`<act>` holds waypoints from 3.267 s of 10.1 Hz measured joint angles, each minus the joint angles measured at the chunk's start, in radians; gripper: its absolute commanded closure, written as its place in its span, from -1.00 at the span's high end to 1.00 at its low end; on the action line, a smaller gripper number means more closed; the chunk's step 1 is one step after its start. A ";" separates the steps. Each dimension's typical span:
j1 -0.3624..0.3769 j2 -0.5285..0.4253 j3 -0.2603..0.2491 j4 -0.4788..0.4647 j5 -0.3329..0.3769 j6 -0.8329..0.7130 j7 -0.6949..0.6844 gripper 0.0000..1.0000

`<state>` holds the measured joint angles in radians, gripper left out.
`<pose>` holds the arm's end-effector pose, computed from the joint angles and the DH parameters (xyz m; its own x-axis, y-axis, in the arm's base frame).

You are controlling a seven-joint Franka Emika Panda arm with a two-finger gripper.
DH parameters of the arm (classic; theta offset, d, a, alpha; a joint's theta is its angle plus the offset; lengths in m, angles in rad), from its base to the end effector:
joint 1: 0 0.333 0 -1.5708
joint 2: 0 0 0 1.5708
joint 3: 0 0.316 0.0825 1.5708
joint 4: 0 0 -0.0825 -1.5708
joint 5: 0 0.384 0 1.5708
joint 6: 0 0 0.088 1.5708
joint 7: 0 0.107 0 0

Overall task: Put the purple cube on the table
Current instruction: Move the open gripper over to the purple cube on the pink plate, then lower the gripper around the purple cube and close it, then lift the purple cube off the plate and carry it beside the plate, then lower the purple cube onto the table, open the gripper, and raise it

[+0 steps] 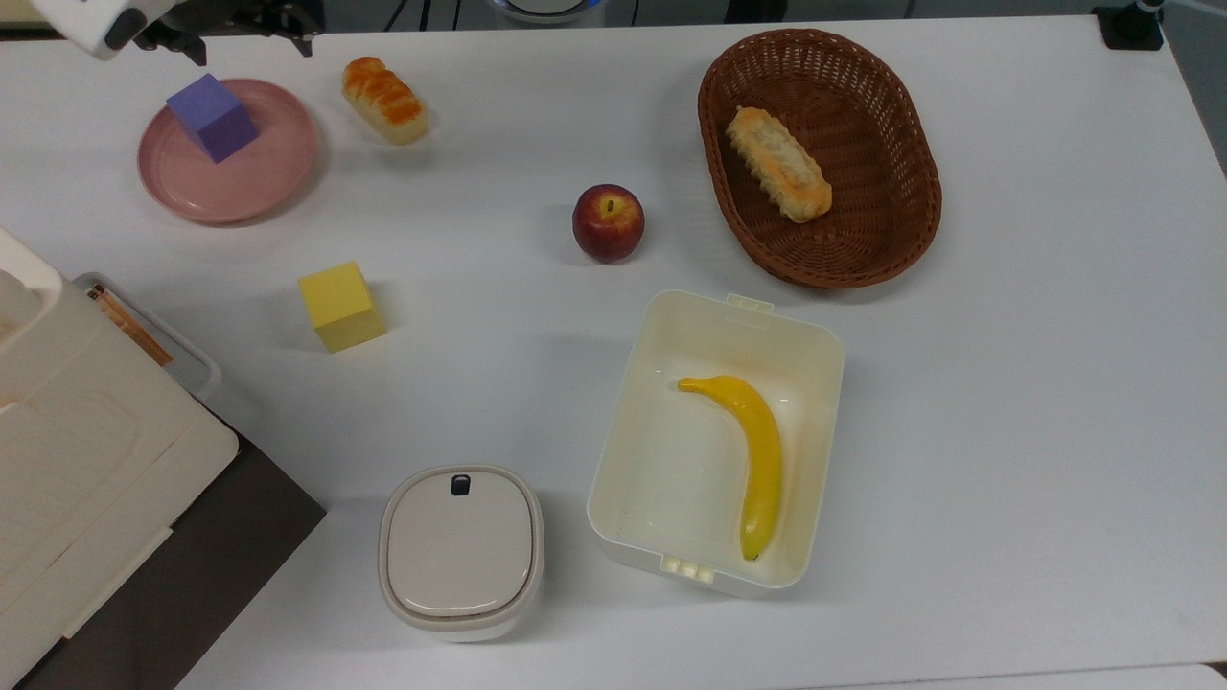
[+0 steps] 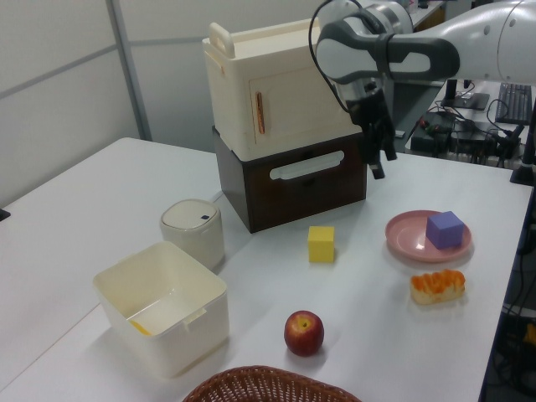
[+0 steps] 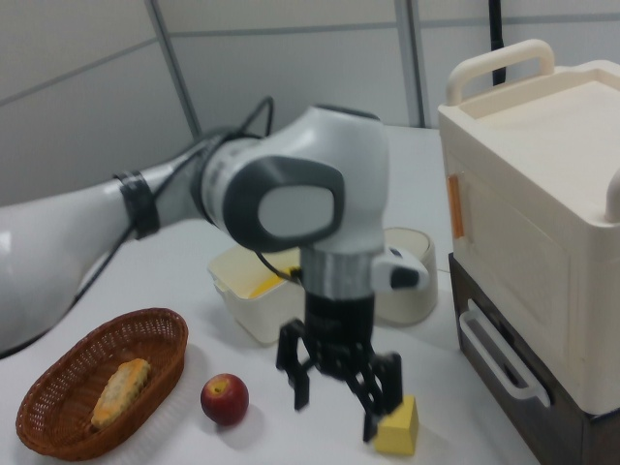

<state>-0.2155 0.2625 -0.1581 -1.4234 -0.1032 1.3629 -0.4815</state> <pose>0.5595 -0.2209 0.5281 0.9342 0.0984 -0.3429 0.0983 -0.9950 -0.0179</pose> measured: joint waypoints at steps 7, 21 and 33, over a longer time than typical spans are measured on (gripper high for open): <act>-0.141 0.177 0.000 -0.063 -0.189 0.032 -0.197 1.00; -0.118 0.307 0.016 -0.130 -0.344 0.110 -0.255 -0.70; 0.294 0.165 0.027 0.059 -0.094 0.056 0.037 1.00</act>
<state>0.0790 0.4277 -0.1312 -1.3642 -0.1967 1.4187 -0.4441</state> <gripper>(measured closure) 0.009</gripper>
